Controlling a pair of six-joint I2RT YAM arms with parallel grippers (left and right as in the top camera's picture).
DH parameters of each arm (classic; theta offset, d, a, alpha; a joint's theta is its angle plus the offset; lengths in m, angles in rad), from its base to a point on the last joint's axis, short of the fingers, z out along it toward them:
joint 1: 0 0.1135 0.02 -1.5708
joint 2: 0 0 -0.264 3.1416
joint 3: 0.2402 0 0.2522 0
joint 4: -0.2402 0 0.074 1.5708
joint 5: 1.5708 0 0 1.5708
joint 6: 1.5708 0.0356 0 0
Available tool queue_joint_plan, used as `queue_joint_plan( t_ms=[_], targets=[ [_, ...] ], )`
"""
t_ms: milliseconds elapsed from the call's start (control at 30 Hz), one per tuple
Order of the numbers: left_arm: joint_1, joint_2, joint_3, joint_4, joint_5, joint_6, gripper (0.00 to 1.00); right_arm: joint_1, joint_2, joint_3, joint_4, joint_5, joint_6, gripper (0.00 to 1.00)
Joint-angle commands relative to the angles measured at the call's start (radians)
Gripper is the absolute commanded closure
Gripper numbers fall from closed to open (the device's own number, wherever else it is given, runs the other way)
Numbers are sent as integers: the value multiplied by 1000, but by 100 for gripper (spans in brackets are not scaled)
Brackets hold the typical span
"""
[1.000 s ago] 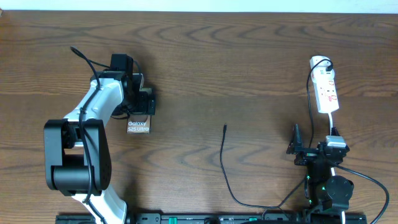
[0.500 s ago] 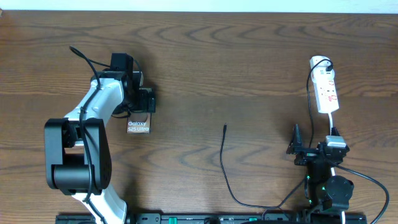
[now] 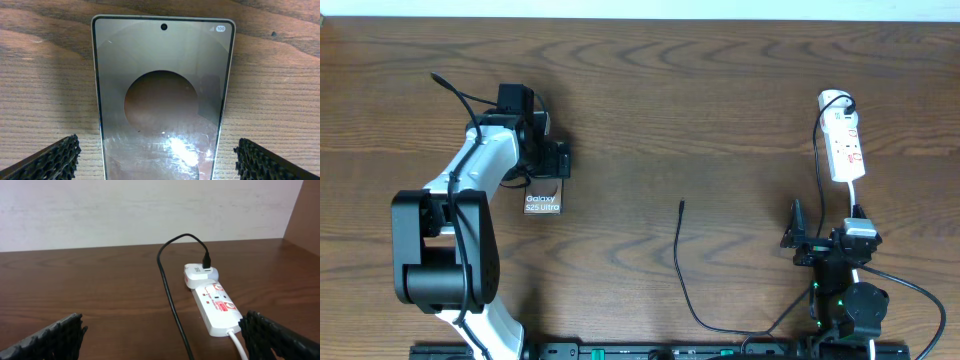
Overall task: Plug charger to phone and switch on socket
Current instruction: 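Lower the left gripper over the phone box, aligning fingers to its sides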
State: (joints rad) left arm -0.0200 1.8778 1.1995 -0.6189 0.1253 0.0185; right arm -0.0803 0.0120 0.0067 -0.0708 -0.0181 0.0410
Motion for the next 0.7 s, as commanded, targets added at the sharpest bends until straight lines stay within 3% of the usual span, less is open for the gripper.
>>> queue_joint_plan(
  t_ms=[0, 667],
  targets=[
    [0, 15, -8, 3, -1, -2, 2, -6, -5, -1, -5, 5, -8, 1],
    [0, 56, -8, 0, 21, 37, 2, -6, -5, -1, -5, 5, -8, 1]
  ],
)
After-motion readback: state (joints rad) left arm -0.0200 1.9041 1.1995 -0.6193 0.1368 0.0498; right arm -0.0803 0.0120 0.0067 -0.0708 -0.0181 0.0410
